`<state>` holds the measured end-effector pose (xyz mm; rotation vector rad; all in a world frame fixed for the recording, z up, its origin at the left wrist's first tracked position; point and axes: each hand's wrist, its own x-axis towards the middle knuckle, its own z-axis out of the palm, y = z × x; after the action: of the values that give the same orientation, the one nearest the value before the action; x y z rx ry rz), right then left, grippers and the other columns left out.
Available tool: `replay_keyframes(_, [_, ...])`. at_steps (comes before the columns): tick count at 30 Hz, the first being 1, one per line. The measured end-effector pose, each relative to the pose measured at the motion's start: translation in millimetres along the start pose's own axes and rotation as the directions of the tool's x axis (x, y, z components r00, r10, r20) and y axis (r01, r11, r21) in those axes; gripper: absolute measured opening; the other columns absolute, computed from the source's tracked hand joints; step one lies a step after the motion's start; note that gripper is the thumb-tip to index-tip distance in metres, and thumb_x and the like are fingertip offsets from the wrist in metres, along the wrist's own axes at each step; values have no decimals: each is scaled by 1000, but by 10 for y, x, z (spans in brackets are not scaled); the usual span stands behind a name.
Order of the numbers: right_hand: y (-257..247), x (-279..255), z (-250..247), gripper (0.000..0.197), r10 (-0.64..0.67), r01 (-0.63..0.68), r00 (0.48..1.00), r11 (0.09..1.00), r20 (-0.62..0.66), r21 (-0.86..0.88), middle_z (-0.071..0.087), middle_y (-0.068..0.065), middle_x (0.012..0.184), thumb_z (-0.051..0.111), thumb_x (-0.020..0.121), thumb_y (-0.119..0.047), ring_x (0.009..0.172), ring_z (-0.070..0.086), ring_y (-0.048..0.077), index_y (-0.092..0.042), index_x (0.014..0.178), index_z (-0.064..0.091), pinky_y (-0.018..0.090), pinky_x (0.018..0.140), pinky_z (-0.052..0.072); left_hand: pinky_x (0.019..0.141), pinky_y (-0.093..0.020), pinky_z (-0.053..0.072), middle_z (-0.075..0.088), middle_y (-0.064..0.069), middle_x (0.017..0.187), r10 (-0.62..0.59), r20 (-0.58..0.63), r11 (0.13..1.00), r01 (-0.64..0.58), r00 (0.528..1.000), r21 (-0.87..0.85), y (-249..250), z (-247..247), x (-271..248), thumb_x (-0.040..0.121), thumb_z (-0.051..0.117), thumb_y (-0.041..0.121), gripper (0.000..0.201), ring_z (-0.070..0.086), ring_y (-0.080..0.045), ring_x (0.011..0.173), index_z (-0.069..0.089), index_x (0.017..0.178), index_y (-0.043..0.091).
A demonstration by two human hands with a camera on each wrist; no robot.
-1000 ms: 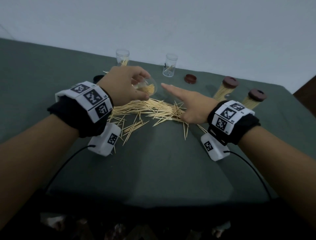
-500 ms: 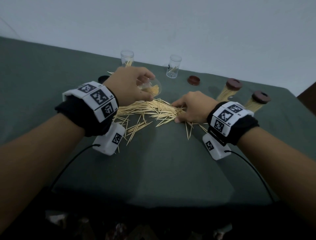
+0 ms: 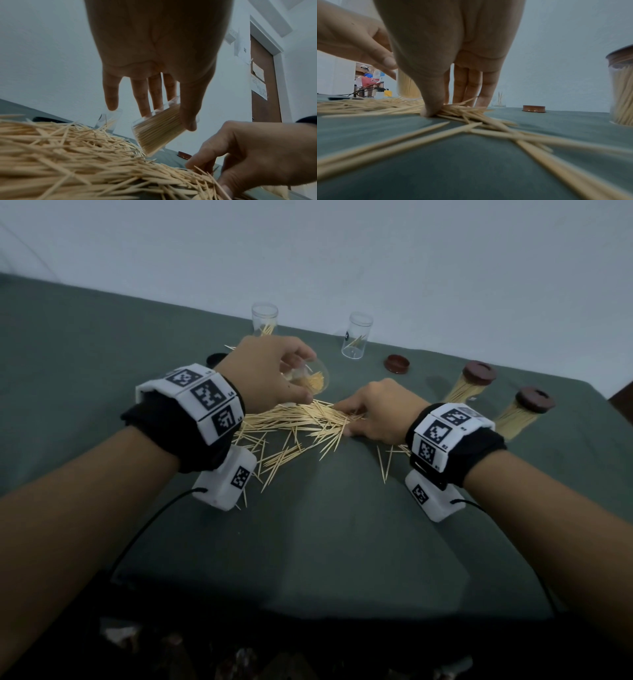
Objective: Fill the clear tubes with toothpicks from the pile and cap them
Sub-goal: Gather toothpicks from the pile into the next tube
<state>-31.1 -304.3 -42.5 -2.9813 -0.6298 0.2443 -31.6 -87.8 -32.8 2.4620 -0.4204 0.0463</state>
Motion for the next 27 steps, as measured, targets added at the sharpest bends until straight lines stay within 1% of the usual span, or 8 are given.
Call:
replay_keyframes(4, [-13,56,38,23,-31,29,999,998,-40,-48,73,4,89,67,85,-29,86,64,23,-24,107,72,37,78,51,95,-27,47,64,12,112,-3,1,1000,3,1000,3,2,14,4,71,84,38,61,61,-8,105,60,126,29])
replay_keyframes(7, [-27,54,46,21,-72,66,994,996,-79,-68,73,3,83,64,87,-25,78,64,23,-28,105,74,36,73,50,97,-29,47,65,12,112,-7,-1,1000,7,1000,3,4,15,3,71,84,39,61,61,-8,106,60,126,29])
replay_keyframes(10, [-2,36,46,20,-70,66,992,997,-100,-50,73,4,84,64,87,-23,80,64,23,-26,104,75,34,73,49,98,-31,47,65,12,112,-16,-7,1000,16,1000,5,-11,2,6,72,84,39,58,61,-8,106,60,124,31])
replay_keyframes(13, [58,18,28,23,-30,32,995,999,-98,25,74,-1,91,66,89,-25,86,65,17,-30,111,73,23,74,45,99,-31,47,65,12,113,-25,-15,1000,25,1000,5,-27,-18,9,71,84,39,58,60,-9,107,61,124,32])
replay_keyframes(15, [96,15,19,25,2,5,996,997,-89,73,74,-2,96,66,89,-25,92,64,15,-30,113,72,20,77,43,100,-32,46,65,11,114,-26,-18,1000,26,999,9,-34,-29,8,70,84,39,59,60,-9,108,61,124,33])
replay_keyframes(21, [153,-42,-55,22,64,-46,992,986,-111,159,75,-1,98,68,89,-24,97,65,14,-24,110,73,25,88,48,105,-34,41,63,7,122,-30,-26,998,32,999,57,-44,-42,-3,74,82,36,59,56,-12,118,59,129,35])
replay_keyframes(24, [176,-56,-125,22,75,-49,986,983,-147,175,73,-3,104,67,90,-27,100,64,12,-25,112,73,21,87,47,99,-29,38,61,3,123,-38,-27,997,40,999,72,-51,-56,0,75,81,32,61,55,-14,118,58,132,32])
replay_keyframes(27, [176,-83,-210,23,79,-46,984,979,-158,201,74,-4,104,67,90,-29,100,65,13,-27,112,72,24,89,48,93,-27,36,56,5,113,-43,-34,992,47,998,114,-74,-64,8,76,81,32,60,54,-17,112,58,132,32])
